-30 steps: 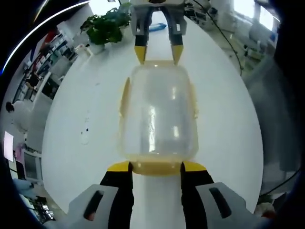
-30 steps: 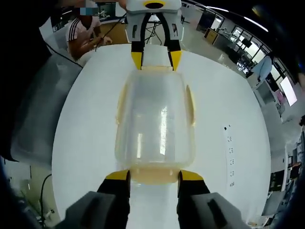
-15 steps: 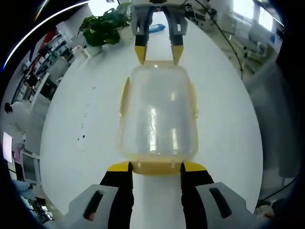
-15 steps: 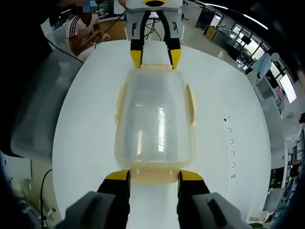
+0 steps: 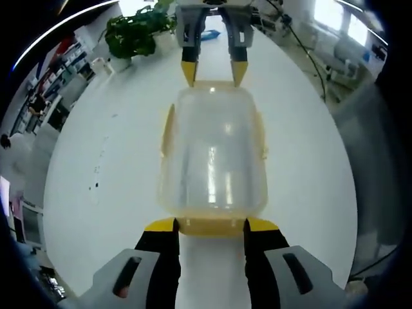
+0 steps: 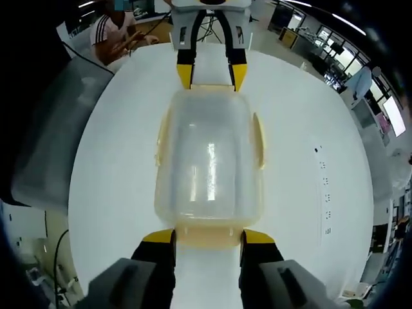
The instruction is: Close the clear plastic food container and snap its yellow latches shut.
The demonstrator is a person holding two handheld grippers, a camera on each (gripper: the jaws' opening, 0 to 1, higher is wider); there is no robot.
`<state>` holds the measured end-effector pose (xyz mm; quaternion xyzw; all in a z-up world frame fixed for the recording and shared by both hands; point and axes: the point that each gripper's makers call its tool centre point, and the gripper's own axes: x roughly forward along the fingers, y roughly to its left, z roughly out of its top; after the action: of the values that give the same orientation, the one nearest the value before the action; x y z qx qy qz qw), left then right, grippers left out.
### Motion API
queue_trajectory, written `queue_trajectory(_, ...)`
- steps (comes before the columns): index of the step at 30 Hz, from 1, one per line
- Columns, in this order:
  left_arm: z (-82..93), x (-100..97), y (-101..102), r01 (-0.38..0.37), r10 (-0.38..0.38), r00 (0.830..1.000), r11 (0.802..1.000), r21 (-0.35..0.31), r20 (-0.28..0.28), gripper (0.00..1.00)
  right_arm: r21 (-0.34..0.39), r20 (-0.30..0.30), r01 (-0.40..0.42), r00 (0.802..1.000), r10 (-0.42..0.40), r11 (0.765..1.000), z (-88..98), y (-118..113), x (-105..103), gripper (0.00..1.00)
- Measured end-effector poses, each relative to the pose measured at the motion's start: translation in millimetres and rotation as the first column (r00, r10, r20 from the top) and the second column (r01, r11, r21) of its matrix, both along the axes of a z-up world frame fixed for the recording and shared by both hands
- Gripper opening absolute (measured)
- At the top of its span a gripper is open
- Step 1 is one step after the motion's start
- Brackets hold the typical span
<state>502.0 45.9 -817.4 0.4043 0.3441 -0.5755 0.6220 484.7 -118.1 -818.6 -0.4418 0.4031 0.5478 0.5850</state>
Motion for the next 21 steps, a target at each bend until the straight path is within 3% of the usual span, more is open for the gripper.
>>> queue_trajectory(5, -5.7, 3.9, 1.5, 0.003, -0.003, 1.0, 1.0, 0.009, 0.0, 0.35, -0.002, -0.014, 0.006, 1.0, -0.006, 1.0, -8.7, 2.7, 4.2, 0.36)
queue_trajectory(13, -8.3, 5.1, 5.4, 0.004, -0.004, 0.999, 1.0, -0.003, -0.052, 0.35, 0.008, -0.065, 0.017, 0.998, -0.017, 1.0, -12.0, 4.7, 2.7, 0.36)
queue_trajectory(21, -13.6, 1.9, 3.3, 0.003, -0.003, 0.998, 1.0, 0.003, -0.07, 0.35, -0.028, -0.061, -0.009, 0.998, 0.007, 1.0, -15.9, 3.2, 1.3, 0.36)
